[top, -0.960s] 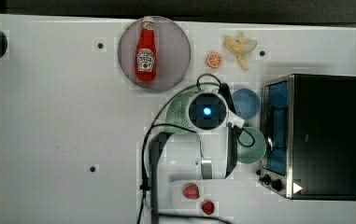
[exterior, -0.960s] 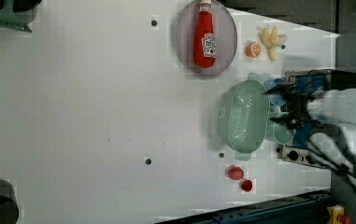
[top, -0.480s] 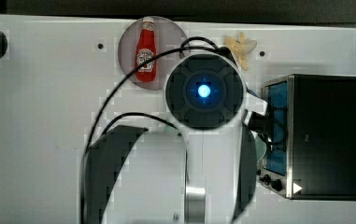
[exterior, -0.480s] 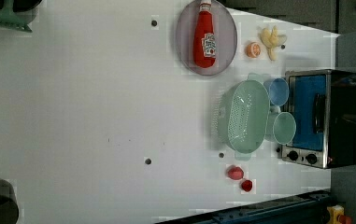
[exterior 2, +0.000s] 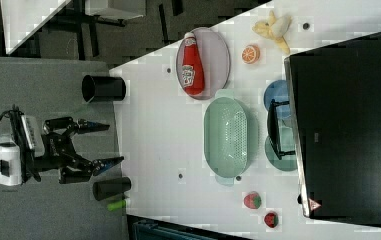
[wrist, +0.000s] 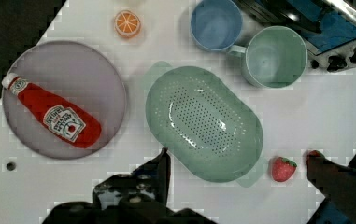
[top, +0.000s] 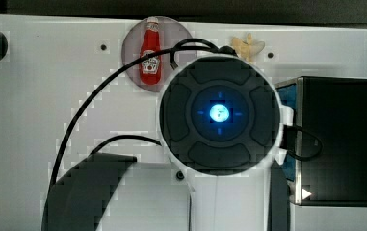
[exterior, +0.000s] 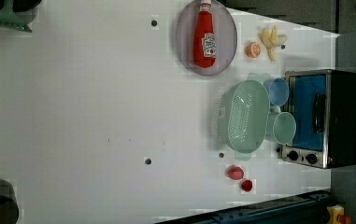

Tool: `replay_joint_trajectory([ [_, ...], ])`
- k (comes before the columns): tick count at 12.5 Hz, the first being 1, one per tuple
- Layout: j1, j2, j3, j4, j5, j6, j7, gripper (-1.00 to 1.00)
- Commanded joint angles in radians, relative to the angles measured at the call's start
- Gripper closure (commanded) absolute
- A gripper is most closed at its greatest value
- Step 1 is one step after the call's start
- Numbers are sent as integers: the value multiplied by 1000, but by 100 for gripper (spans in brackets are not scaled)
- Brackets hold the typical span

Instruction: Drag strainer left to right.

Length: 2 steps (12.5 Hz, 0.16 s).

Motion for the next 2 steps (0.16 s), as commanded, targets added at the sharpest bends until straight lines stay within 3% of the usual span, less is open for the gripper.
replay_joint_trajectory([
  [1, -11, 13, -22, -9, 23, -10, -77, -100],
  [2, -11, 13, -24, -9, 23, -9, -77, -100],
])
